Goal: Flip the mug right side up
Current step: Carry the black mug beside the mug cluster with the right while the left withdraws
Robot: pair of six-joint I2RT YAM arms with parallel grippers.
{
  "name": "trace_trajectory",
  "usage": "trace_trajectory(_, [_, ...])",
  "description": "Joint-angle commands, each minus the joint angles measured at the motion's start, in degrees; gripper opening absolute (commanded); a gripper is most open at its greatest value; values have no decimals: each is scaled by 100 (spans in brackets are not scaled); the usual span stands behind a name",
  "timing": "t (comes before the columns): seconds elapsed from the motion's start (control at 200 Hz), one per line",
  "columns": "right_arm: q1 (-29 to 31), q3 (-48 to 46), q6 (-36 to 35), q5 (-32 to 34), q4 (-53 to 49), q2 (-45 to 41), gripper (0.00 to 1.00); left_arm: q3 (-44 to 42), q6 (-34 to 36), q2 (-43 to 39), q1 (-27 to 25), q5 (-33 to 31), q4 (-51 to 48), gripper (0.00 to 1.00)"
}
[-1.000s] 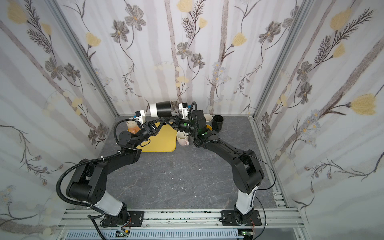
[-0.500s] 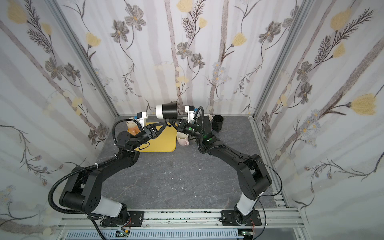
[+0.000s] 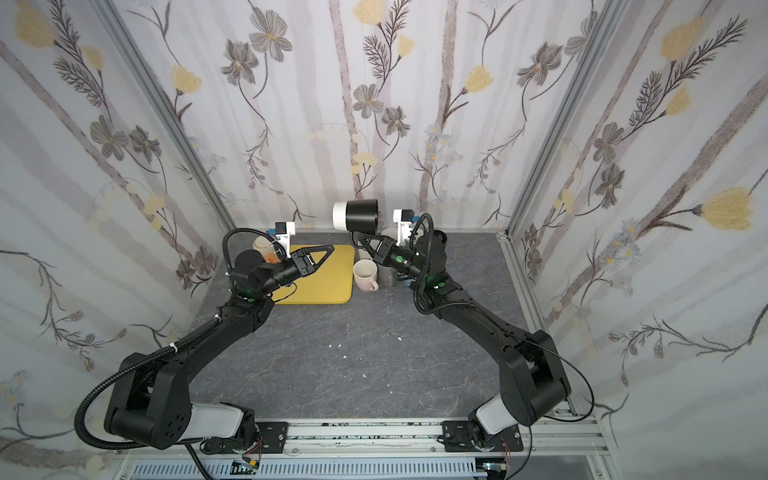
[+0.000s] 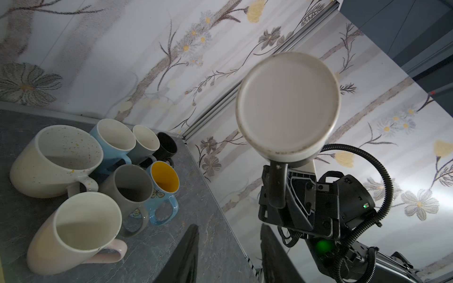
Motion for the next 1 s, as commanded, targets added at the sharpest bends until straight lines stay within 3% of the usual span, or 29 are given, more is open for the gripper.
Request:
trace_trajectory(0.0, [-206,-193,-537,334,-390,-416,0,260,859,33,-147,-409,-1061,40])
trace_trajectory(0.245, [-1005,-721,-1748,1187,-2358,-1642,0,986,1899,352,-555,-1475,-2822,40])
trace_trajectory(0.45, [-1859,-1075,-2447,1735,-3386,-2235,0,1386,2453,542,-776,-1990,-3635,41])
trace_trajectory(0.575, [-2191,-1095,-2743,2269,-3965,-2183,0,1414,2565,530,-796,-2169,-3863,42])
trace_trajectory(0.759, [-2231,-1095,-3210,2992,-4273,-1838,0,1224,2778,357,-794,-2484,-4095,44])
trace_trajectory(0.994, [-2226,-990,-3499,3184,-4168,-1114,0,1185,2810,471,-745,-2522,-4115,45])
